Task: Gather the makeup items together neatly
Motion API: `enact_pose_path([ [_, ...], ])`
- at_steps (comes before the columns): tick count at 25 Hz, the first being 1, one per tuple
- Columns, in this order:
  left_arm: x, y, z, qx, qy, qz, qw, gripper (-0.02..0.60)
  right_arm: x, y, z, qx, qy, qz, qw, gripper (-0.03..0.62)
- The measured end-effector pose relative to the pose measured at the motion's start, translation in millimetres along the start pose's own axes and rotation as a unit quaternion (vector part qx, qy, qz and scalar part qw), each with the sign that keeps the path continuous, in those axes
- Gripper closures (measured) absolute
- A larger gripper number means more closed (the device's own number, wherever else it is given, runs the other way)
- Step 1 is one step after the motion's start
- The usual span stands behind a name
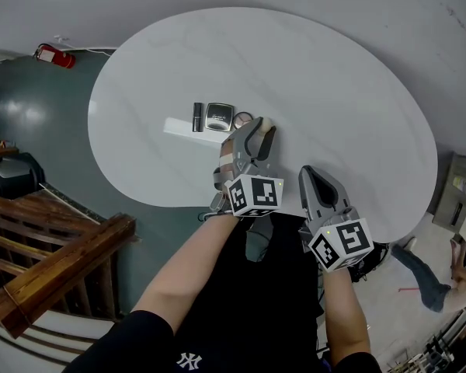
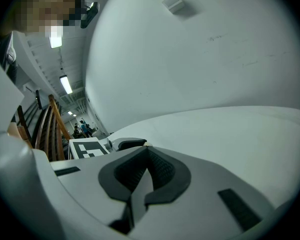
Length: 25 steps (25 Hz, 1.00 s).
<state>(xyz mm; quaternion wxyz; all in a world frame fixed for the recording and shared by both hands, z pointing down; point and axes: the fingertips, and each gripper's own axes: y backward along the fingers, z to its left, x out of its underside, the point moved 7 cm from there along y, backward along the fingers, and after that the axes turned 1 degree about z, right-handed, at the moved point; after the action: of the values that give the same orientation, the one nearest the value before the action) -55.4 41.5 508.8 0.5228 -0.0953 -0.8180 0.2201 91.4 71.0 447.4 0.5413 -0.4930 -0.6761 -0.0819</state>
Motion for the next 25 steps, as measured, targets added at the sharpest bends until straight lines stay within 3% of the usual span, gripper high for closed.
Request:
enact_pose_path([
  [4, 2, -2, -2, 0.002, -0.003, 0.005, 1.0000, 0.446, -2, -2, 0, -0.001, 0.000, 0.003, 1.000, 0.582],
  [11, 3, 0, -4, 0.026, 0.019, -0.009, 0.9994, 0.355, -1, -4, 1, -0.001, 0.000, 0.009, 1.000, 0.582],
  [25, -19, 49, 7, 0.055, 0.071, -0.035, 0.9954, 0.351, -1, -9, 16, -0.001, -0.005, 0.010, 1.000, 0.582],
])
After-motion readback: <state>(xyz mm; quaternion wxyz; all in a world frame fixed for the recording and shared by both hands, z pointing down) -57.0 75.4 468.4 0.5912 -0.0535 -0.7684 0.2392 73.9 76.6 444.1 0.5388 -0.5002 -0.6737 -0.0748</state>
